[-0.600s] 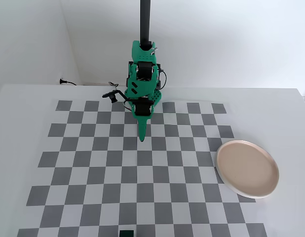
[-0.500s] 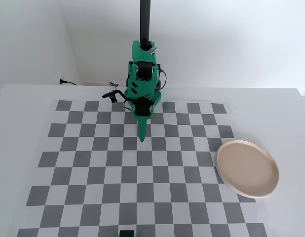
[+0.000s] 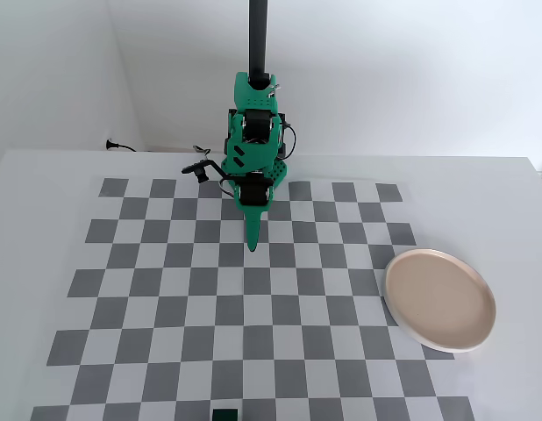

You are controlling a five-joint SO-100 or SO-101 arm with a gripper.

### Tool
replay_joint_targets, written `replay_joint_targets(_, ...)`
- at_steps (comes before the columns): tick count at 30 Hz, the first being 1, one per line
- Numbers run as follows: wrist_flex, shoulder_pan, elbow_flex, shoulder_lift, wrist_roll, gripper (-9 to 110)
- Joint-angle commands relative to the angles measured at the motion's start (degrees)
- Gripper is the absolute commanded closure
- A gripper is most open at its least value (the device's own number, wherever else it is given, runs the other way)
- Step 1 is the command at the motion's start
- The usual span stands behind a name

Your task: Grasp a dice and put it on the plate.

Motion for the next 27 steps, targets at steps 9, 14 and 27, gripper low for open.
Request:
replay_joint_targets(9,-0.88,-1.41,-0.62,0.88,-2.72,106)
replay_joint_targets(14,-6.15,-0.62,-0.62,0.88,-10.55,106)
replay_joint_targets(27,-5.27,0.26,-0.62,0.88,-43.33,106)
